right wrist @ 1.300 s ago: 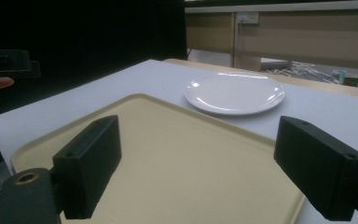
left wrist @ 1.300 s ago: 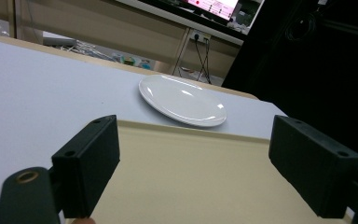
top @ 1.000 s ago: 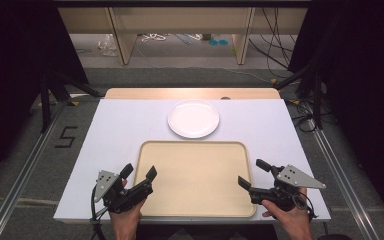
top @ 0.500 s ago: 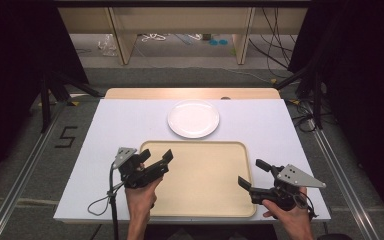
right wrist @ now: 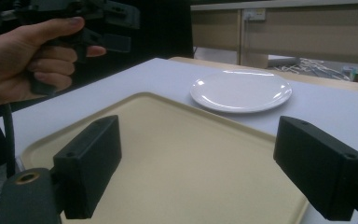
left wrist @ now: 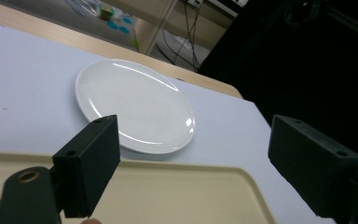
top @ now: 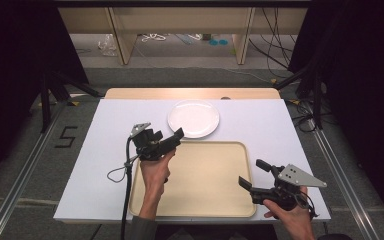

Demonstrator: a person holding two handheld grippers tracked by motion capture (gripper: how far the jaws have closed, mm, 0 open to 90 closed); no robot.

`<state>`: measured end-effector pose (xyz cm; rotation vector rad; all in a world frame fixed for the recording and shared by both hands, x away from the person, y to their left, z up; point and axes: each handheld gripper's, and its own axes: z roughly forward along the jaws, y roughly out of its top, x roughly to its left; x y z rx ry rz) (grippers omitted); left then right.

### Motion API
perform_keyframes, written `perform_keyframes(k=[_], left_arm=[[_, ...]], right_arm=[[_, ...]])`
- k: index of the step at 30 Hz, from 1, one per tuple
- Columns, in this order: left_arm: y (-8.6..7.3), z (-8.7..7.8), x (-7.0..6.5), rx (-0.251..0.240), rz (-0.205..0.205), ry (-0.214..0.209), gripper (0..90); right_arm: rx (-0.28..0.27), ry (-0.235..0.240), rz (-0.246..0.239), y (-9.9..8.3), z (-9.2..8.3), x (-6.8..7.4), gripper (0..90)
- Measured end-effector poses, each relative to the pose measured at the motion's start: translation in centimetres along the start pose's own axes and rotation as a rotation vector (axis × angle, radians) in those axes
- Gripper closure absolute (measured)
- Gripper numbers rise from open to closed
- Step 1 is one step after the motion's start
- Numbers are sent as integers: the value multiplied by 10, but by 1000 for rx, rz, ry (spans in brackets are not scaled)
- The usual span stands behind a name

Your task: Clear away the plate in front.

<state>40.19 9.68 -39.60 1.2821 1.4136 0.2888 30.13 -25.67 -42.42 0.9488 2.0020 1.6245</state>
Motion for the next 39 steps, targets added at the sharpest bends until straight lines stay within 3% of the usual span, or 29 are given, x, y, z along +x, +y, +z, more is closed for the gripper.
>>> perform_keyframes(k=[2, 7, 9, 14, 16, 19, 21, 25, 28, 29, 30, 31, 35, 39], left_arm=[[2, 9, 4, 9, -53, -17, 164], [9, 28, 13, 21, -108, -34, 168], [12, 32, 19, 8, -139, -37, 209], [20, 47, 36, 25, -175, 11, 215], [23, 53, 41, 20, -201, 18, 216], [31, 62, 45, 37, -176, 35, 212], [35, 66, 45, 61, -198, 39, 208], [41, 77, 39, 80, -171, 58, 208], [46, 87, 36, 84, -201, 47, 209], [47, 90, 35, 92, -194, 50, 208], [49, 93, 34, 101, -186, 55, 208], [49, 96, 35, 99, -183, 50, 208], [44, 108, 42, 113, -232, 78, 207], [38, 112, 50, 150, -215, 77, 188]], right_arm=[[0, 1, -3, 0, 1, 1, 162], [13, 4, 8, 0, 1, 3, 163], [14, 9, 9, -1, 1, 2, 164], [17, 13, 19, 0, 0, 2, 168], [-9, 22, 27, -1, 2, 1, 169], [-10, 20, 19, -1, 3, 1, 170], [-1, 20, 18, -1, 2, 1, 170], [0, 24, 13, -1, 2, 1, 172], [3, 12, 5, 0, 0, 0, 173], [-15, 21, 30, 0, 2, 1, 174], [8, 15, 14, 0, 0, 0, 174], [-20, 26, 28, -1, 2, 1, 174], [6, 24, 16, 0, 0, 0, 176], [-14, 30, 25, -1, 1, 0, 177]])
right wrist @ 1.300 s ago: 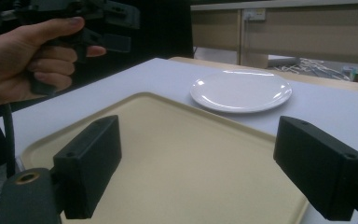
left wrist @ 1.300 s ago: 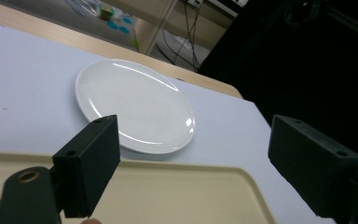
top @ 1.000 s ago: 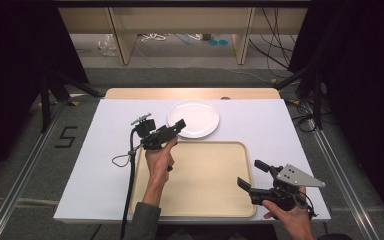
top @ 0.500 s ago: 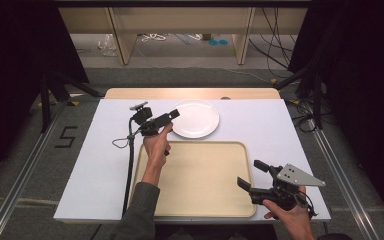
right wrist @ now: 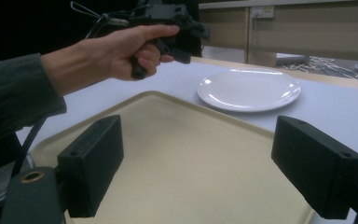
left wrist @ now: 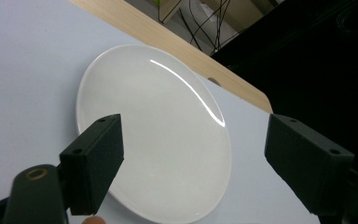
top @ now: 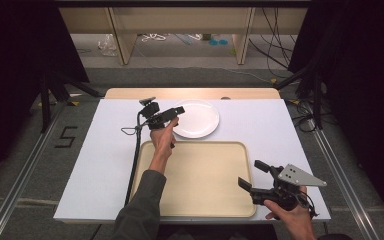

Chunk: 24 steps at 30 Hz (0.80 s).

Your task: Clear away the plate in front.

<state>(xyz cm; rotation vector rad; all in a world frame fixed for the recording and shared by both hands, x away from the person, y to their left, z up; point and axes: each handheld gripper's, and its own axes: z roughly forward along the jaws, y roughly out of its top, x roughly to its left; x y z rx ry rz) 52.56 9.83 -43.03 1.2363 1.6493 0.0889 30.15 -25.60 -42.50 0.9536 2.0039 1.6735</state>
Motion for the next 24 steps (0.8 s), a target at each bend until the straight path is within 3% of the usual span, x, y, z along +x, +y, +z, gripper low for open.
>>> perform_keyframes(k=[12, 15, 19, 24], left_arm=[[1, 16, 13, -30, -50, -11, 187], [-2, 18, 13, -46, -33, -7, 187], [-5, 21, 23, -68, -106, -21, 189], [-8, 24, 31, -79, -130, -8, 193]], right_arm=[[0, 3, 6, 0, -1, 0, 180], [10, -5, -2, 0, -3, -1, 180], [28, -6, -4, 1, -4, -1, 182], [26, -11, -1, 1, -5, -1, 185]])
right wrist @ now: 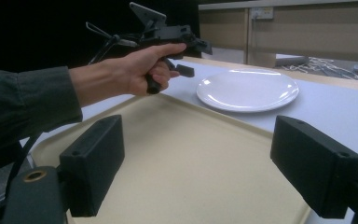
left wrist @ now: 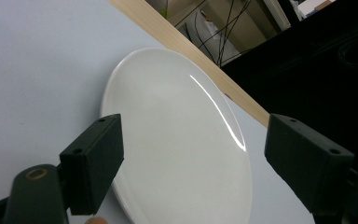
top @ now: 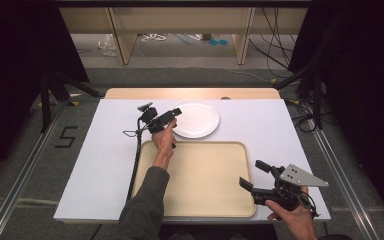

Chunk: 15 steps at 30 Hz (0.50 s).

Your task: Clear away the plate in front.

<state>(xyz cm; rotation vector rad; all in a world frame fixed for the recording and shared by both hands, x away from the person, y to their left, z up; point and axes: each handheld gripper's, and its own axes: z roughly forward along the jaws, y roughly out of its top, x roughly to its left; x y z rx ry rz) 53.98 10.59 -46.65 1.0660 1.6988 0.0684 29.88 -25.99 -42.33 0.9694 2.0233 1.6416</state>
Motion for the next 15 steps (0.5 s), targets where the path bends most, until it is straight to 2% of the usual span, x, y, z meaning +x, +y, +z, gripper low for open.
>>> perform_keyframes(k=[1, 2, 3, 4, 5, 6, 7, 8, 10, 13, 15], left_arm=[[-1, 1, 1, -19, -6, -8, 193], [-2, 2, 2, -20, -11, -5, 192], [-2, 3, 4, -19, -12, 6, 192], [-3, 4, 5, -35, -20, 3, 192], [-3, 4, 8, -23, -25, 9, 192], [-4, 6, 10, -39, -28, 8, 192], [-5, 6, 11, -44, -32, 16, 193], [-5, 6, 12, -46, -31, 25, 192], [-6, 7, 14, -60, -36, 23, 192], [-7, 10, 15, -62, -76, 16, 193], [-8, 11, 16, -70, -62, 29, 193]], right_arm=[[-11, 9, 3, 0, 1, 0, 185], [-10, 12, 10, 0, 0, 1, 185], [0, 2, -3, 0, 0, 0, 186], [-2, 4, -1, 0, 0, 0, 186], [-9, 4, -3, 0, 1, 0, 187], [-15, 4, -5, 0, 1, 0, 187], [6, 5, -2, 0, 0, 1, 187], [-16, 7, -3, -1, 1, 0, 187], [-1, 3, -3, 0, 0, 0, 187], [-19, 7, 2, -1, 1, 0, 188], [-18, 6, 1, 0, 1, 0, 188]])
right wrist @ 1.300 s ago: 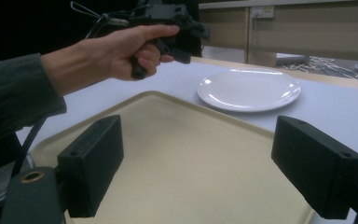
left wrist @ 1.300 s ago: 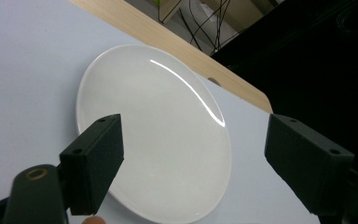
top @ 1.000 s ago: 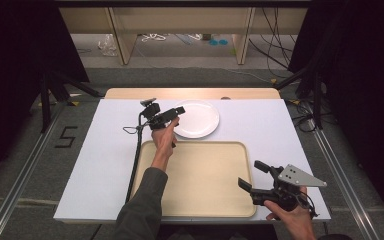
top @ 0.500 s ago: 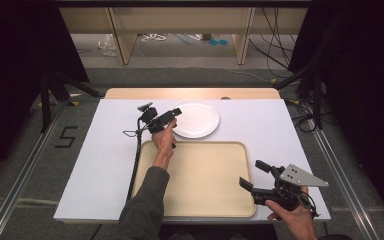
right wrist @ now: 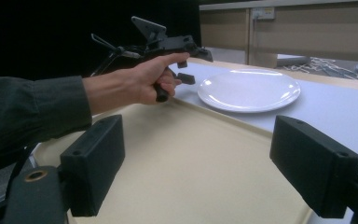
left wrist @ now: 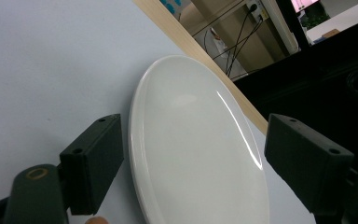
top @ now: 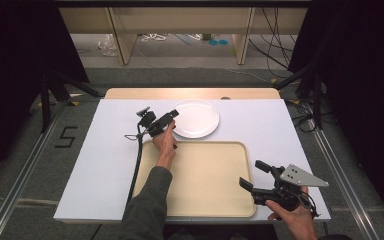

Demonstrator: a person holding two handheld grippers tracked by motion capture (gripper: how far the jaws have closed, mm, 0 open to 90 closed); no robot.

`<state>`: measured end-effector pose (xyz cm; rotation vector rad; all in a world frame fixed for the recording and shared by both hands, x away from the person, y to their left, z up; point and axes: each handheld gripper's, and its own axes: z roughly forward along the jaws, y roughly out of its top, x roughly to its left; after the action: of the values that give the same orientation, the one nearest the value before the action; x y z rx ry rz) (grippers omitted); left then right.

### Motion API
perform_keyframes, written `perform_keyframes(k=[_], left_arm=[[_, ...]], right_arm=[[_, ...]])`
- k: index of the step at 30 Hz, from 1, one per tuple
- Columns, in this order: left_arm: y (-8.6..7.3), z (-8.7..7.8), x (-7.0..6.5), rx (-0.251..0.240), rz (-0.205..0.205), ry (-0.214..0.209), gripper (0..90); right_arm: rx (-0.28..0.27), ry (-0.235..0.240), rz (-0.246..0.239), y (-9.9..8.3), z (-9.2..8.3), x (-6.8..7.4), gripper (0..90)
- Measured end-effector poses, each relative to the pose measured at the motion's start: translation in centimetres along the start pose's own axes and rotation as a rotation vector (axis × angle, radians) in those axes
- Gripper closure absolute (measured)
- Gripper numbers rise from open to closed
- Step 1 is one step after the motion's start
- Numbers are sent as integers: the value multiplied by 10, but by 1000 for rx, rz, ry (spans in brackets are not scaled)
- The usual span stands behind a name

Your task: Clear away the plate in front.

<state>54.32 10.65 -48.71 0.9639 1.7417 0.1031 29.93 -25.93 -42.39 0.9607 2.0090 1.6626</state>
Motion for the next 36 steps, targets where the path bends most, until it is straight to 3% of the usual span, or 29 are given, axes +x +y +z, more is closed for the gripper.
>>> perform_keyframes(k=[2, 3, 8, 10, 19, 23, 25, 28, 33, 36], left_arm=[[-1, 1, 1, -4, -22, -6, 194], [-1, 2, 0, -15, -33, -6, 194], [2, 2, 2, -40, -40, 2, 197], [2, 3, 3, -39, -63, 4, 197], [-3, 9, 6, -38, -72, 7, 197], [-6, 11, 6, -33, -99, -7, 197], [-8, 13, 4, -44, -83, -6, 198], [-9, 14, 6, -36, -105, -3, 203], [-11, 15, 4, -42, -103, -9, 205], [-13, 17, 4, -43, -130, -20, 212]], right_arm=[[17, 0, -1, 0, -1, 0, 189], [-1, 6, 0, 0, 0, 0, 189], [-5, 11, 10, 0, 0, 0, 190], [-9, 10, 8, 0, 0, -1, 190], [-11, 10, 6, 0, 0, -1, 190], [-3, 12, 17, 0, -1, -1, 190], [-5, 11, 17, 0, -1, -1, 191], [-7, 9, 14, 0, -2, -1, 191], [-19, 13, 12, 0, -1, -2, 191], [2, 5, 15, 1, -3, -2, 191]])
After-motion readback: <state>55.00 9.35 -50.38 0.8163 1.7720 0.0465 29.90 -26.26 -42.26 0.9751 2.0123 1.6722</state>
